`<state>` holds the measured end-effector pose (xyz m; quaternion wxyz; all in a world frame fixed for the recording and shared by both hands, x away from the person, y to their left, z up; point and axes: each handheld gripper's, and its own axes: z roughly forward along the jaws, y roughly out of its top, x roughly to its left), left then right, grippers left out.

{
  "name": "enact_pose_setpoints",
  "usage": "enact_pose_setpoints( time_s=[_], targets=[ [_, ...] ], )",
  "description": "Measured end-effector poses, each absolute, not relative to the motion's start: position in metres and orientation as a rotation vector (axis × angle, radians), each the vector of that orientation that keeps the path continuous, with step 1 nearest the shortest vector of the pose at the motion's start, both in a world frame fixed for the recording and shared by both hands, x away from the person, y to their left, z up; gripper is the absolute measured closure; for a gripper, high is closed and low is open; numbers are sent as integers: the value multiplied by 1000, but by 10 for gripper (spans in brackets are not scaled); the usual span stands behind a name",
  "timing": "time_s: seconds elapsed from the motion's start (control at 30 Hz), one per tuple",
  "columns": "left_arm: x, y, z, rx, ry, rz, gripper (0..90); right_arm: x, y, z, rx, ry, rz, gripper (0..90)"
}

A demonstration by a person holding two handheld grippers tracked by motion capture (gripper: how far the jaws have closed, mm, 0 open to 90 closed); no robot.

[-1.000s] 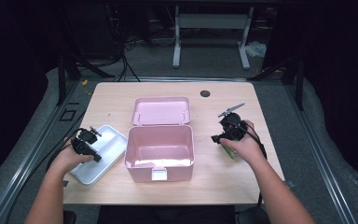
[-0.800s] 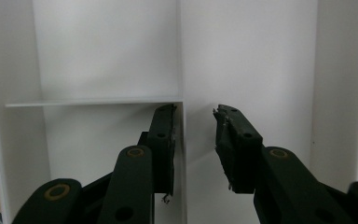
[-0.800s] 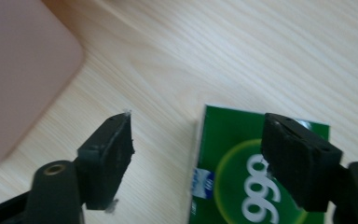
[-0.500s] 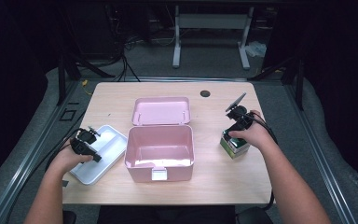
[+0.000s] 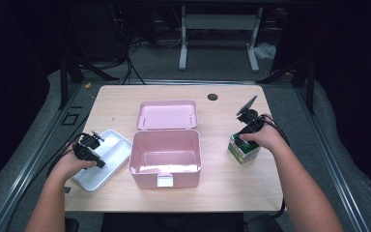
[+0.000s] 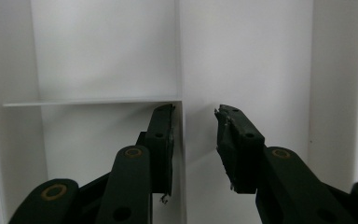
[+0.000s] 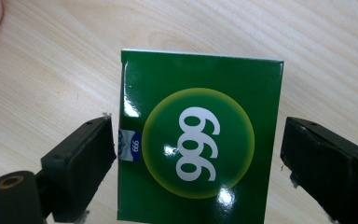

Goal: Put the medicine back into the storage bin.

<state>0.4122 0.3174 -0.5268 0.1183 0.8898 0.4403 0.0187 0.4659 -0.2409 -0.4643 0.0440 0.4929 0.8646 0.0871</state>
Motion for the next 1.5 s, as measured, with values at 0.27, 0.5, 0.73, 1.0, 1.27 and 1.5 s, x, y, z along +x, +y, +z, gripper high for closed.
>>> enact_pose_setpoints(
  time_s=[0.27,0.5,0.73,1.0,1.27,1.5],
  targets=[
    [412,317,-527,2604,1286,56,662,467,-242,-469,1535,2663,245,125],
    [412,317,-527,2607,1282,57,661,471,-242,-472,1580,2664,228,133],
    [412,317,-527,2608,1283,61,660,472,-239,-472,1591,2658,195,147],
    [412,317,-527,2608,1282,59,660,472,-238,-470,1593,2651,178,154],
    [412,316,-527,2618,1273,69,660,469,-238,-457,1565,2646,191,156],
    [412,316,-527,2619,1273,68,660,464,-232,-440,1510,2659,205,158]
  ],
)
